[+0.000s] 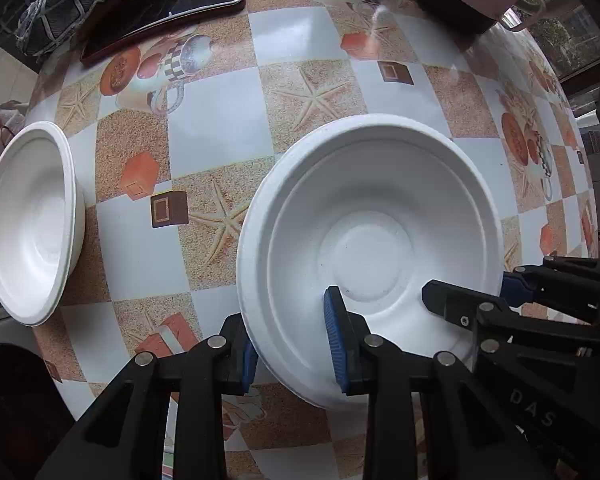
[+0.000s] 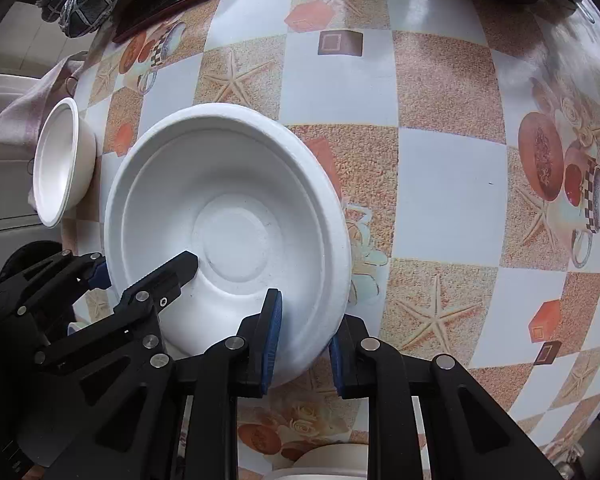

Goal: Organize plates and bowls
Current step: 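Close both grippers on the second white bowl's rim, then carry the second bowl into the first bowl and open both grippers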

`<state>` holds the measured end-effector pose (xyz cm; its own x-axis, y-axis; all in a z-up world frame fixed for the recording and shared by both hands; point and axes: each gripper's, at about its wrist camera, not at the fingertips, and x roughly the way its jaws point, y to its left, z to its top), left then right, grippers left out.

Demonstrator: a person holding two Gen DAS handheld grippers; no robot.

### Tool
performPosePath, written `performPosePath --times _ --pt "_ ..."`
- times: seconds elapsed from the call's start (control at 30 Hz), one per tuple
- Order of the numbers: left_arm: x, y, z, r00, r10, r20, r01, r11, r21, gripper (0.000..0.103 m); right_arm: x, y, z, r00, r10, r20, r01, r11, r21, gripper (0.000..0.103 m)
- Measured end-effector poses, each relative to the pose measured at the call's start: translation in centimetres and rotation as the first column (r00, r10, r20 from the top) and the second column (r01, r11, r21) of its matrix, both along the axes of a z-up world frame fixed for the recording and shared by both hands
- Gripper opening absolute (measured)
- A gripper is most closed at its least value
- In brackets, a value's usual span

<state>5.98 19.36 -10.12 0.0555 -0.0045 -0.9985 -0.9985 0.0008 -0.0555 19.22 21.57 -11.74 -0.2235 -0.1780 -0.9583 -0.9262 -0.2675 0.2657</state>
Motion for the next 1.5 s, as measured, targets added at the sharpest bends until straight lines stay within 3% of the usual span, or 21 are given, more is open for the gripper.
performPosePath --times 0.47,0.63,0.8,1.1,1.27,1.5 --pt "0.7 -11.9 0.1 0.997 0.064 0.037 -0.061 0.995 -0.083 0.036 -2.4 -9.3 -0.1 0.992 0.115 0.053 -0.114 0.993 -0.017 0.024" --pt "0.7 -13.6 2.2 0.999 0.037 0.035 -0.035 0.998 -0.05 0.036 -4.4 -9.6 1.2 0.993 0.107 0.047 -0.108 0.994 0.025 0.024" --pt "1.0 -13.8 4.6 0.999 -0.004 0.035 0.004 1.0 -0.005 0.036 -3.6 -10.4 3.7 0.999 0.048 0.025 -0.05 0.996 0.068 0.024" --pt "5.4 -11.4 7.3 0.981 -0.186 0.054 0.184 0.982 0.038 0.036 2.6 -12.0 6.0 0.992 -0.122 0.024 0.119 0.989 0.088 0.024" --pt "9.1 -12.1 7.1 0.946 -0.315 0.076 0.312 0.949 0.045 0.036 7.8 -14.2 6.3 0.969 -0.243 0.052 0.239 0.969 0.066 0.024" --pt "13.6 -12.0 6.2 0.898 -0.434 0.075 0.431 0.901 0.046 0.038 11.5 -15.6 5.4 0.933 -0.346 0.097 0.342 0.938 0.051 0.024"
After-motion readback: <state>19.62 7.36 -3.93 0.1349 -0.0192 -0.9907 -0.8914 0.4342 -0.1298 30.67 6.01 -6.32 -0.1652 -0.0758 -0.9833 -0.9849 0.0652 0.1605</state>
